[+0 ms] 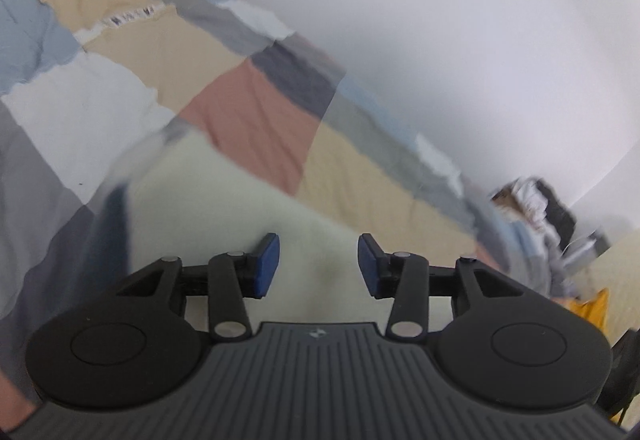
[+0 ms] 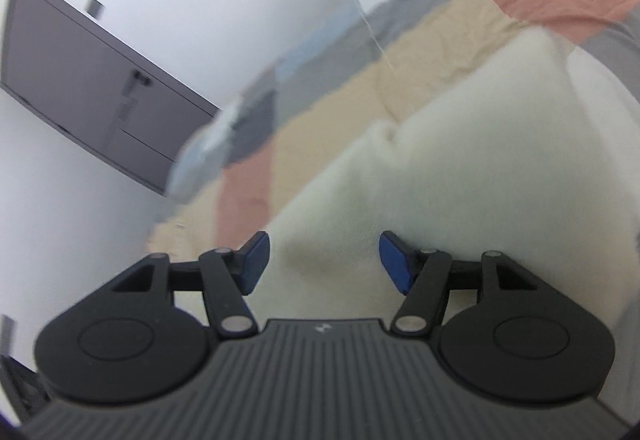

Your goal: Fold large clothes

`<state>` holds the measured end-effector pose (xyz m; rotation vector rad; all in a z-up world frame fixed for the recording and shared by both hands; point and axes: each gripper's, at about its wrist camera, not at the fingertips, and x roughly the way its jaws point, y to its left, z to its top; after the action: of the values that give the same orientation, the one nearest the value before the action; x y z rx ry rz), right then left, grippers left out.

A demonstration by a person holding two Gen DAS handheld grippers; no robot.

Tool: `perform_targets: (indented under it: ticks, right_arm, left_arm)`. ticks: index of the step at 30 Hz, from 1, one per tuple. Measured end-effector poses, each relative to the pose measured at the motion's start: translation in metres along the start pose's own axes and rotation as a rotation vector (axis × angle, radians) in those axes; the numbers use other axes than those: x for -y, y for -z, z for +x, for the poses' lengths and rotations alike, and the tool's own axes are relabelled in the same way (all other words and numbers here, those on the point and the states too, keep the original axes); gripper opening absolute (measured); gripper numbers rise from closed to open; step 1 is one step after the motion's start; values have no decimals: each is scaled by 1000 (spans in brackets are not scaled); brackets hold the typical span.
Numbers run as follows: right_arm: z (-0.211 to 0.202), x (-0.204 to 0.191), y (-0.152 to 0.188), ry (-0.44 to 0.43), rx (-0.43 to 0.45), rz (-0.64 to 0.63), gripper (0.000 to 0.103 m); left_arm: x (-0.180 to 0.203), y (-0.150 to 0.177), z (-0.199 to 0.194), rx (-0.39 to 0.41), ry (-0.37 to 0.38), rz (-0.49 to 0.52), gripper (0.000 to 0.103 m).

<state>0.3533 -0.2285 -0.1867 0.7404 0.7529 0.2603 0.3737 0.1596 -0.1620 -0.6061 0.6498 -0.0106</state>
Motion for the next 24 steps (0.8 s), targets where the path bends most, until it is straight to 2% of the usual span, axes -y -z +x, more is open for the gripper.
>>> perform_targets:
  ticks: [3, 6, 11, 19, 24]
  right_arm:
    - [21, 2, -4, 19, 3, -53, 63]
    - [38, -5, -6, 41, 11, -146, 63]
    - [65, -14, -1, 85, 30, -298, 64]
    - [75, -11, -2, 59, 54, -326, 65]
    - [69, -16, 2, 72, 58, -354, 65]
  left_arm:
    - [-11, 1, 27, 6, -24, 28, 49]
    - [-13, 2, 49, 32, -71, 102, 49]
    - [-21, 2, 76, 11, -99, 143, 49]
    - [-25, 0, 77, 5, -84, 133, 49]
    - [-13, 5, 65, -2, -86, 226, 51]
